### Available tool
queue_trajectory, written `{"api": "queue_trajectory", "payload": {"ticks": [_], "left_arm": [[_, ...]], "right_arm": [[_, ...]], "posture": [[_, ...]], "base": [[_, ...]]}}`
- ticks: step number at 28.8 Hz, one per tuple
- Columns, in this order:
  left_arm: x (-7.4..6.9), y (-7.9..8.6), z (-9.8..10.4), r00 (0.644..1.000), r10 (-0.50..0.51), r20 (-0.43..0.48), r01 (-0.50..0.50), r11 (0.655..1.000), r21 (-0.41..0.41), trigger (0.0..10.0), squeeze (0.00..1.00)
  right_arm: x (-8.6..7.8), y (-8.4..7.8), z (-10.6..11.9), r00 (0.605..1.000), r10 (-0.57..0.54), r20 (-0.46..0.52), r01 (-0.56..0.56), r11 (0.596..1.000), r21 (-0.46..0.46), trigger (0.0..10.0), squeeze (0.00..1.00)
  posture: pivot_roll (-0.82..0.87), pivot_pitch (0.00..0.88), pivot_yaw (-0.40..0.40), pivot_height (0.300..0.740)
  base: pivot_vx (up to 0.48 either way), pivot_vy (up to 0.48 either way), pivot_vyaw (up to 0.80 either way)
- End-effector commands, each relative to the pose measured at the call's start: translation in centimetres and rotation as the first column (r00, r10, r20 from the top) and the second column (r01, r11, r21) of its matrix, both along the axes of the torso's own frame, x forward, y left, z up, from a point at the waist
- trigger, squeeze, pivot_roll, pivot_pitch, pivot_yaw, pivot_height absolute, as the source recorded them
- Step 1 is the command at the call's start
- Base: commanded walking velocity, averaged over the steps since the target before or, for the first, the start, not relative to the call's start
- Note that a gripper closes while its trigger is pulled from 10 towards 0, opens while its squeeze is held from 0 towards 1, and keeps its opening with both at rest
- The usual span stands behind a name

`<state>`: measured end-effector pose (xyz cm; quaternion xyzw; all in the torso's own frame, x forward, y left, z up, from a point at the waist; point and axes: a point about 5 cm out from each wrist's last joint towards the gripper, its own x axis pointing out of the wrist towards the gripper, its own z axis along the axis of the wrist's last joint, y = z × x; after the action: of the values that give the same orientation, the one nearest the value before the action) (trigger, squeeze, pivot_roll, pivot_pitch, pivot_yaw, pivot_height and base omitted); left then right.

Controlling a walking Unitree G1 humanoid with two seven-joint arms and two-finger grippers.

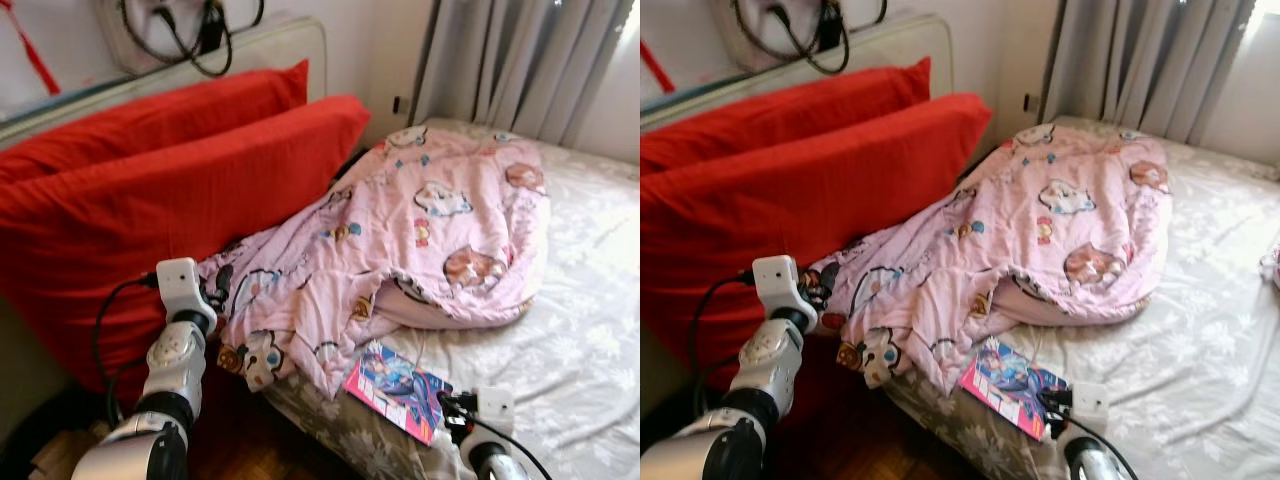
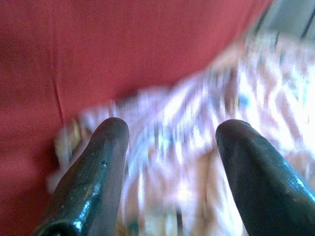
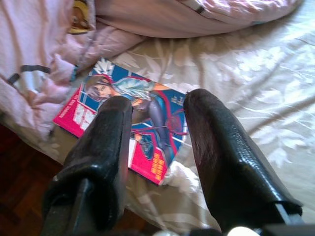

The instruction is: Clean up the room

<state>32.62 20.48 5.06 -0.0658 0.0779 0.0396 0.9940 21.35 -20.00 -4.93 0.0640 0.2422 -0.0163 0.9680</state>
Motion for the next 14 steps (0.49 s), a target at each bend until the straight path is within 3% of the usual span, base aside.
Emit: {"api": "queue_trajectory", "payload": {"ticks": [1, 7, 8, 10, 11, 14], "left_arm": [[-1.2, -0.1, -1.8, 0.997, -0.007, -0.079, 0.008, 1.000, 0.001, 10.0, 0.00], [-1.2, -0.2, -2.0, 0.995, -0.009, -0.096, 0.008, 1.000, -0.003, 10.0, 0.00], [-1.2, -0.2, -2.0, 0.995, -0.009, -0.094, 0.008, 1.000, -0.005, 10.0, 0.00], [-1.2, -0.2, -1.9, 0.996, -0.009, -0.092, 0.008, 1.000, -0.009, 10.0, 0.00], [-1.2, -0.2, -1.9, 0.996, -0.009, -0.091, 0.008, 1.000, -0.010, 10.0, 0.00], [-1.2, -0.2, -1.9, 0.996, -0.010, -0.090, 0.009, 1.000, -0.009, 10.0, 0.00]], "right_arm": [[0.0, 0.1, 0.0, 1.000, 0.015, 0.005, -0.015, 1.000, -0.004, 10.0, 0.00], [-0.2, -0.4, 0.1, 0.996, -0.088, 0.029, 0.088, 0.996, 0.001, 10.0, 0.00], [3.6, -0.5, 2.8, 0.986, -0.081, 0.147, 0.082, 0.997, -0.007, 10.0, 0.00], [8.3, -0.4, 7.2, 0.950, -0.058, 0.306, 0.066, 0.998, -0.018, 10.0, 0.00], [9.4, -0.4, 8.4, 0.940, -0.045, 0.339, 0.058, 0.998, -0.027, 10.0, 0.00], [9.7, -0.6, 8.7, 0.939, -0.025, 0.344, 0.043, 0.998, -0.044, 10.0, 0.00]], "posture": [[0.08, 0.000, -0.008, 0.740], [0.08, 0.000, -0.007, 0.740], [0.08, 0.000, -0.008, 0.740], [0.08, 0.000, -0.008, 0.740], [0.08, 0.000, -0.008, 0.740], [0.08, 0.000, -0.008, 0.740]], "base": [[0.000, 0.000, 0.00], [0.000, 0.000, 0.00], [0.000, 0.000, 0.00], [0.000, 0.000, 0.00], [0.000, 0.000, 0.00], [0.000, 0.000, 0.00]]}}
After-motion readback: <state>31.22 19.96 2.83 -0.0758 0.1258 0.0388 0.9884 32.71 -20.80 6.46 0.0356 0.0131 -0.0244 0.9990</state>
